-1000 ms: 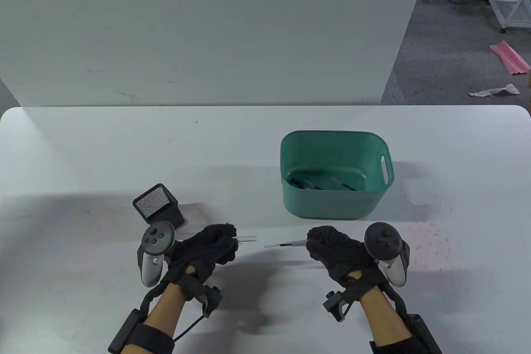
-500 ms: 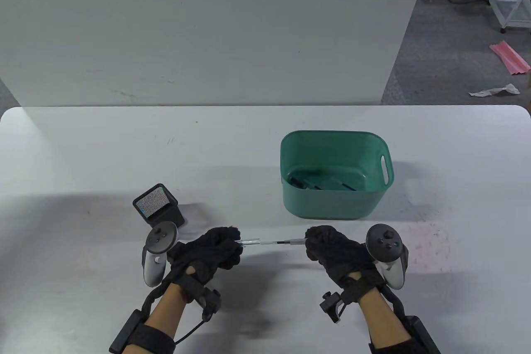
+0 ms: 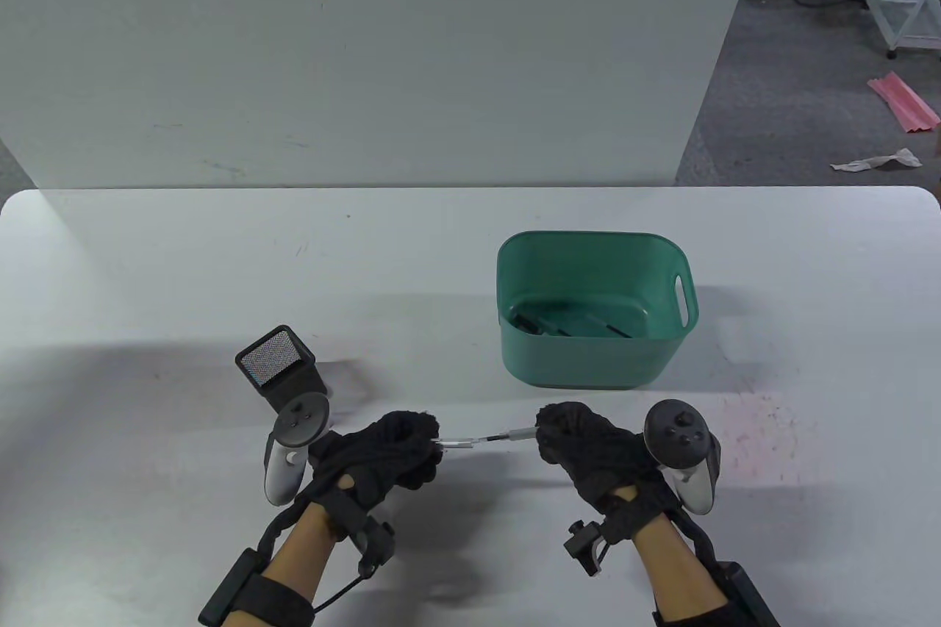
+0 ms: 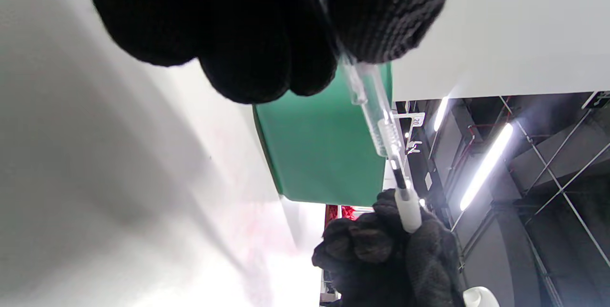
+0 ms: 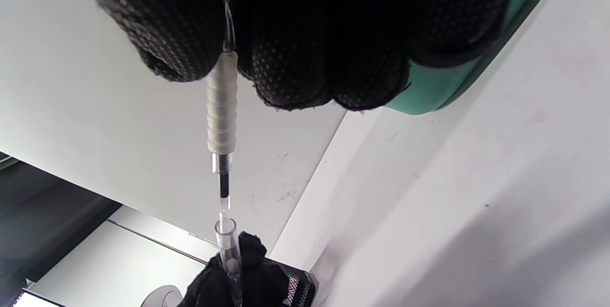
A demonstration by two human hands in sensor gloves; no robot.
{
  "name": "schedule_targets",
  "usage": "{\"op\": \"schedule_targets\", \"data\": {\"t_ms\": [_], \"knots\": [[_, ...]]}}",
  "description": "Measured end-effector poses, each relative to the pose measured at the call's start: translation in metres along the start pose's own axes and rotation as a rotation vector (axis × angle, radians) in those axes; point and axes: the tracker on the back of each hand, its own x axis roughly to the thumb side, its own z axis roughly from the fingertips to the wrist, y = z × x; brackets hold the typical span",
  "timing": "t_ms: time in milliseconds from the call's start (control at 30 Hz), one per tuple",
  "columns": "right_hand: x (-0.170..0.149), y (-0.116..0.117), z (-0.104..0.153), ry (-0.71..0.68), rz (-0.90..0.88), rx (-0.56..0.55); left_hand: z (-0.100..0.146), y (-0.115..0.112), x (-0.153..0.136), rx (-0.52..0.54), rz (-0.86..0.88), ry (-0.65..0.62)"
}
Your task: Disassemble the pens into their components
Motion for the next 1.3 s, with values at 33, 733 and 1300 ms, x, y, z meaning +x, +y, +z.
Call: {"op": "schedule_targets", "data": {"t_ms": [33,733,1300], "knots": [[0.000,0.000,0.000,0.000,-0.003,-0.003,0.000,0.000,0.000,0.000,0.001,-0.003],[-0.006,-0.004,0.002,0.043,-0.148,-0.054,0.006,0.014,0.001,0.065,0.104,-0.043],[0.010,-0.006,-0.004,0.010,-0.137,-0.086,0.007,-0.007,0.036,0.085,-0.281,-0.072]]}}
